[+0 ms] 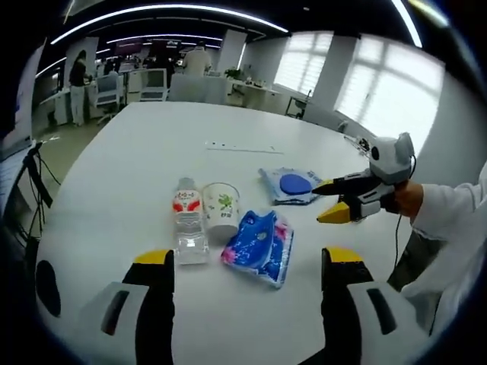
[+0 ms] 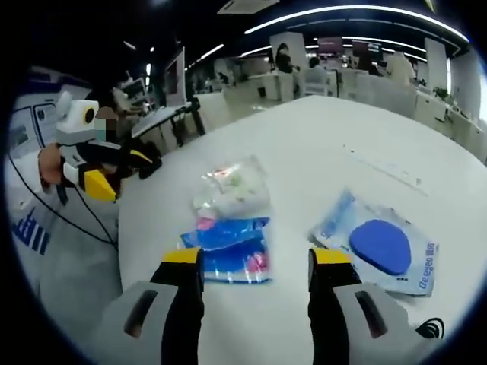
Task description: Arrange the tabletop items into an orderly group along one side of the table until the central work area is clear of visible clutter.
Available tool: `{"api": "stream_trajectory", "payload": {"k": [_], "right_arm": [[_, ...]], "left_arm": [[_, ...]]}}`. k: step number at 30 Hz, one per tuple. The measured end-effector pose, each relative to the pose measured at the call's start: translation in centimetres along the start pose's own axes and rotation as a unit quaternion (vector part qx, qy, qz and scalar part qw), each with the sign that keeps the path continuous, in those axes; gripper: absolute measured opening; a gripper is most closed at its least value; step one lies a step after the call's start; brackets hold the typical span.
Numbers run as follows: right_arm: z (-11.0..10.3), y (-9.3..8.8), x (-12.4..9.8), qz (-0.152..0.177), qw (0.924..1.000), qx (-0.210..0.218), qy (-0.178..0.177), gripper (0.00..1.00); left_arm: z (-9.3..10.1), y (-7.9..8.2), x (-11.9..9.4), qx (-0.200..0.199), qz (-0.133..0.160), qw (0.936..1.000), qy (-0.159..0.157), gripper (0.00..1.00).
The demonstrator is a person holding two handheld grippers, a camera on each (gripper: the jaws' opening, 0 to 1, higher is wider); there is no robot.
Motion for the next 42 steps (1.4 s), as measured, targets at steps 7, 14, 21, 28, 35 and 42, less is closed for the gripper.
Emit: {"api": "stream_trajectory", "payload": {"k": [7,14,21,28,35,42], "right_arm": [[0.4,-0.9,1.7,-0.02,0.9998,-0.004,0.006,0.5],[1.1,-1.6,3.5,-0.037,0.9992,0.0,0.013,0.48],[1.3,-2.1,5.1,-0.049,0.9986,-0.001,0.022,0.42],[1.7,-2.6,5.7,-0.053,0.9982,0.003,0.026,0.38],[1.9,-3.2,6.2,-0.062,0.9977,0.007,0.029,0.33],[1.9,-3.8,6.7,-0.067,0.9973,0.01,0.03,0.27]], "left_arm": [[-0.5,-1.2,0.3,-0.013,-0.008,0.9999,0.002,0.8],[-1.0,-2.2,1.0,-0.025,-0.016,0.9995,0.002,0.8],[-1.4,-2.8,1.5,-0.033,-0.025,0.9992,0.002,0.8],[-1.9,-3.6,1.9,-0.037,-0.038,0.9986,0.0,0.8],[-2.0,-3.5,2.2,-0.039,-0.04,0.9984,0.0,0.8],[-2.0,-3.7,2.4,-0.041,-0.041,0.9983,0.0,0.79]]}}
Point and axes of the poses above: the point that each gripper's makers call its tool centre point, and the gripper's own axes: x roughly forward along the fingers, z roughly to its right, y roughly out of its top, the point moved 5 cm from there along -x, roughly backward along the fingers, and after that the axes turned 4 degrees about x, right-handed, at the moved point
